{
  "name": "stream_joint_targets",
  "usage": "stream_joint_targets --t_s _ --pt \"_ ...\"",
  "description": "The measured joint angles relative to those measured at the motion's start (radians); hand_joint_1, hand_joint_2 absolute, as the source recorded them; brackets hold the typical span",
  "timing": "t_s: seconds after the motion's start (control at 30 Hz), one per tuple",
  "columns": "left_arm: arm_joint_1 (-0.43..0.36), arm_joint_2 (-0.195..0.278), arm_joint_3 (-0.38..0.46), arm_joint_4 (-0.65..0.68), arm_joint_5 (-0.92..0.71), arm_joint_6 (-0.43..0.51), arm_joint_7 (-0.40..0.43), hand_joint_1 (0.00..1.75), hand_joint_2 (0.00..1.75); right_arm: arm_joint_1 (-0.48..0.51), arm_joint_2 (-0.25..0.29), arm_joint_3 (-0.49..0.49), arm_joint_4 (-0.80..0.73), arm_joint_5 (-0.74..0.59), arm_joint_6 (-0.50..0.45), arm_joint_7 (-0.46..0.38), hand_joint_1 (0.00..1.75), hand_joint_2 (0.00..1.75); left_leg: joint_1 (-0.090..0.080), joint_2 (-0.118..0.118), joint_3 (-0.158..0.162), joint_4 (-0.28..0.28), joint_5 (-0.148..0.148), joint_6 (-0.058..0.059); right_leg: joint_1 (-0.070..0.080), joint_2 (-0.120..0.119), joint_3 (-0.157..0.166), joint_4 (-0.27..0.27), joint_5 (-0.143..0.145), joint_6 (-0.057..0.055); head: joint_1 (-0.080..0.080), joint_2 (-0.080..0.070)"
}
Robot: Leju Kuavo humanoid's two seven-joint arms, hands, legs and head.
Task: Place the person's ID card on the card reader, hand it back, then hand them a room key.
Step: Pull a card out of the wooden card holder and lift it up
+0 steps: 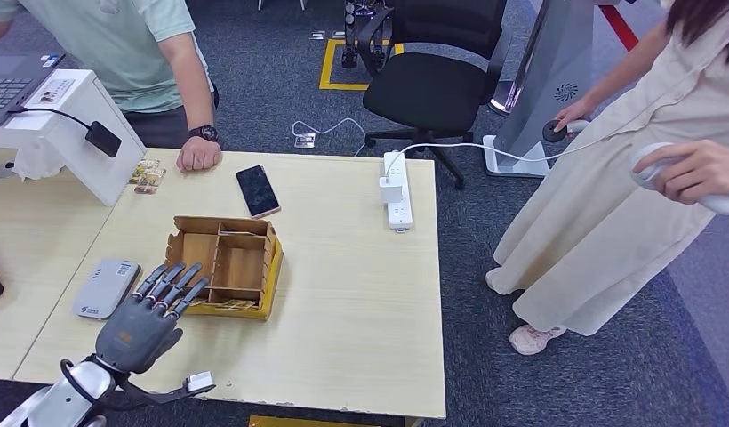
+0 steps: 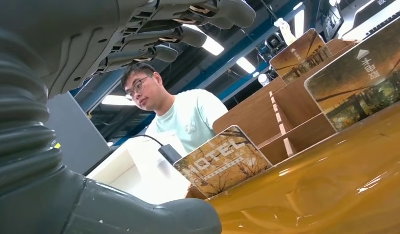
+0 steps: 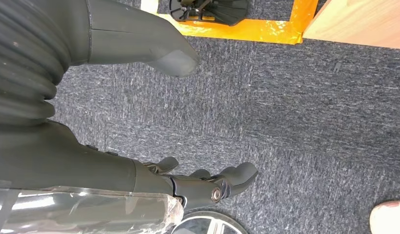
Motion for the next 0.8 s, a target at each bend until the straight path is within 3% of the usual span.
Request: stream_joint_targets --t_s 0.4,0.8 --pt "-0.062 0.016 -0.002 0.019 -0.008 -0.093 -0.010 0.00 1.75 0.002 0.002 0.023 -0.008 -0.030 0.002 0.004 0.00 1.75 0.000 0.000 0.000 0.000 0.000 -0.001 0.000 0.000 0.000 0.000 0.000 0.000 0.000 0.000" --pt "-0.101 0.008 -0.019 0.056 0.006 -0.123 -0.031 0.00 1.75 0.006 0.005 0.039 -0.012 -0.043 0.002 0.008 0.00 1.75 0.000 0.000 0.000 0.000 0.000 -0.001 0.000 0.001 0.000 0.000 0.000 0.000 0.000 0.000"
